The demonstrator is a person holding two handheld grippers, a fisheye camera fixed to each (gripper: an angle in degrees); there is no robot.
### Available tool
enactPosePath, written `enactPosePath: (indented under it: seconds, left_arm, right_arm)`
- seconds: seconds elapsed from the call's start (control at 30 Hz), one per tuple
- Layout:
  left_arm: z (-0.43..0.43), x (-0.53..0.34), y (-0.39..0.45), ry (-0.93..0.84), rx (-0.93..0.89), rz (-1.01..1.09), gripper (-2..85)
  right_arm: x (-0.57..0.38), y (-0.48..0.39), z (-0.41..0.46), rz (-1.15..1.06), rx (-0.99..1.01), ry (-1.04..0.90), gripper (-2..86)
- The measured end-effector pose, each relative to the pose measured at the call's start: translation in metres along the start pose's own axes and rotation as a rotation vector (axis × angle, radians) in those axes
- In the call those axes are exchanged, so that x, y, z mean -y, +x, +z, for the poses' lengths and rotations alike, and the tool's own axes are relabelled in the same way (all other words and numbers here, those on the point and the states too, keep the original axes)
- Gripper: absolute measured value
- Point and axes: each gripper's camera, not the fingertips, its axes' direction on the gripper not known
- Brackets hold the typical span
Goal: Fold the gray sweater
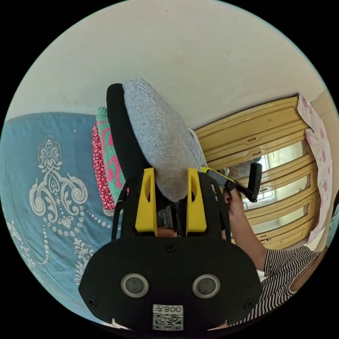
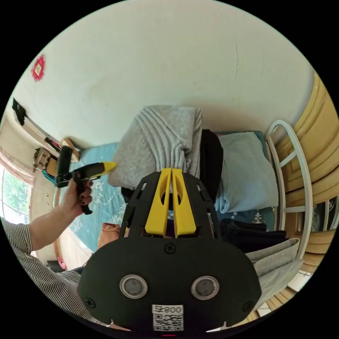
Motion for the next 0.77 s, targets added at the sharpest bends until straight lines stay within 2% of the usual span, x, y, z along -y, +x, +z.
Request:
enactPosePath:
  seconds: [0.07,0.13,0.2,0.27,0.4,0.47,0.6,0.77]
  left_arm:
    - [-0.01,0.002,0.019,0.044,-0.011,0.049,11.0]
    - [-0.001,0.012,0.038,-0.018,-0.009,0.099,9.6]
    - [0.025,0.029,0.055,-0.179,0.028,0.165,8.4]
    - [0.03,0.039,0.064,-0.229,0.052,0.192,7.3]
    - [0.01,0.048,0.085,-0.187,-0.034,0.202,6.9]
    - [0.006,0.046,0.095,-0.168,-0.076,0.208,6.9]
    - [0.004,0.034,0.117,-0.146,-0.111,0.209,6.9]
    - [0.004,0.023,0.136,-0.115,-0.097,0.18,6.8]
  right_arm:
    - [0.002,-0.003,0.021,0.037,-0.041,0.004,0.6]
    - [0.002,-0.003,0.027,0.051,-0.054,0.025,0.4]
    - [0.004,-0.001,0.03,0.061,-0.061,0.019,0.3]
    - [0.008,0.007,0.031,0.108,-0.057,-0.02,0.2]
    - [0.006,0.031,0.005,0.153,-0.006,0.058,0.2]
    - [0.012,0.068,-0.009,0.205,0.001,0.134,0.4]
    - [0.042,0.142,0.009,0.28,0.014,0.158,1.2]
    - [0.111,0.243,0.109,0.34,0.045,0.013,5.4]
